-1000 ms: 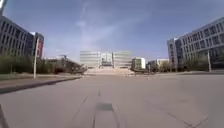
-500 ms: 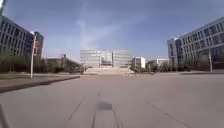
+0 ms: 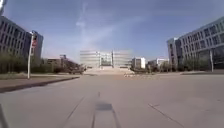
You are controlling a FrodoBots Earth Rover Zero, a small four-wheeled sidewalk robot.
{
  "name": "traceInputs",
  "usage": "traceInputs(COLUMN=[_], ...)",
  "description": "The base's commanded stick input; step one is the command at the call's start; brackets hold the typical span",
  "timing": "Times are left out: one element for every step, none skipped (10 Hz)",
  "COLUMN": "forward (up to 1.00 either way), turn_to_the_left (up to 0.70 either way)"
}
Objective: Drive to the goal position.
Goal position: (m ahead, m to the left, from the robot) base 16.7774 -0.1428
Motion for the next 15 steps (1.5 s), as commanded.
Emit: traceInputs(forward=[0.7, 0.7, 0.7, 0.7, 0.7, 0.7, 0.7, 0.7, 0.7, 0.7, 0.7, 0.7, 0.7, 0.7, 0.7], turn_to_the_left=[0.0, 0.0, 0.0, 0.0, 0.0, 0.0, 0.0, 0.0, 0.0, 0.0, 0.0, 0.0, 0.0, 0.0, 0.0])
